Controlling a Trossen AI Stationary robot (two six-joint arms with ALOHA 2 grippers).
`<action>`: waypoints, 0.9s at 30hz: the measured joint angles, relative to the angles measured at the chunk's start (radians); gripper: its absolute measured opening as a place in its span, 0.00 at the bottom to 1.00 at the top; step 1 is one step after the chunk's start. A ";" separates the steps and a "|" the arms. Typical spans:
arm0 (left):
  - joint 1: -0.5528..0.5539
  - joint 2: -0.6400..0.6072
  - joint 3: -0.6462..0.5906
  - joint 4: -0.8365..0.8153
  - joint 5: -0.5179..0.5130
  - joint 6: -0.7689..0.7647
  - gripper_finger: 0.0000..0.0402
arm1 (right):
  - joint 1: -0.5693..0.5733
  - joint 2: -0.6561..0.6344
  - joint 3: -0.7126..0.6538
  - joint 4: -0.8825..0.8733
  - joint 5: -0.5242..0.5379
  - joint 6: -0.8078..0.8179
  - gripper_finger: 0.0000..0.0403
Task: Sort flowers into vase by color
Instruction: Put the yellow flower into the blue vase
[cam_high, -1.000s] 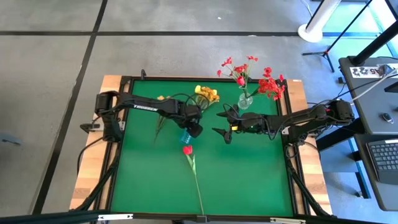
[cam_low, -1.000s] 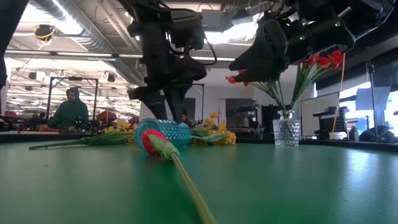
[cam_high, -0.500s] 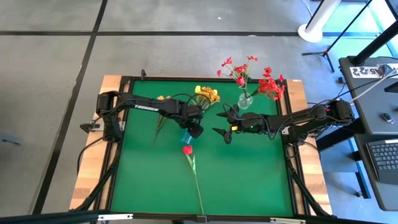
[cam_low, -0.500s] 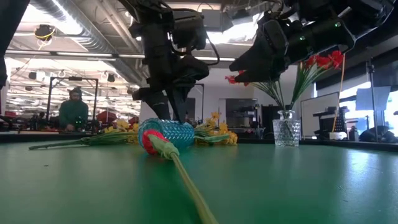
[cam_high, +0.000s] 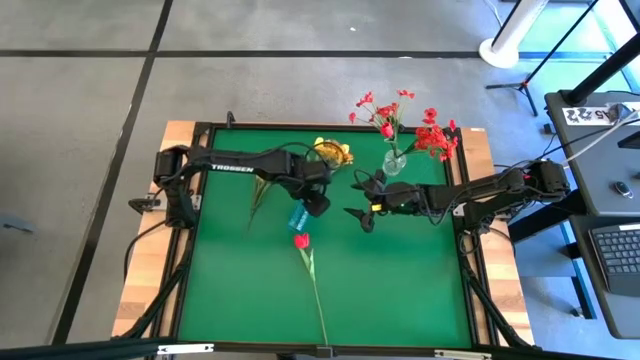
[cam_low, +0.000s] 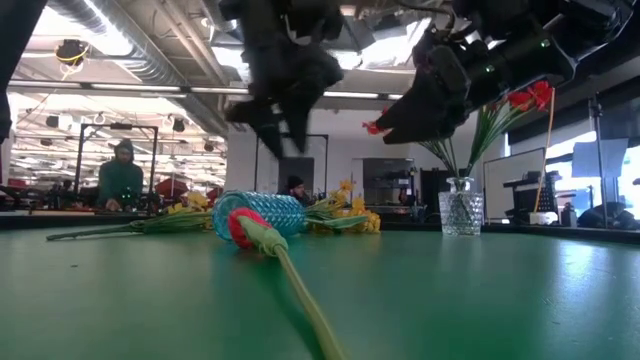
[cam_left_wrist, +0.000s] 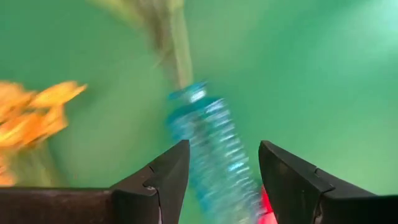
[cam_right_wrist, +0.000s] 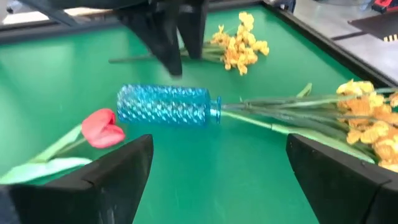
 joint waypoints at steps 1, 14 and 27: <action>0.004 0.000 0.000 -0.034 -0.003 0.000 0.47 | 0.000 0.000 0.000 -0.010 0.000 0.002 0.91; -0.008 0.030 0.001 -0.081 0.045 -0.030 0.68 | 0.000 0.000 0.000 -0.017 0.000 -0.008 0.91; 0.005 0.246 0.001 -0.047 0.080 -0.110 0.75 | 0.000 0.000 0.000 -0.027 -0.012 -0.009 0.91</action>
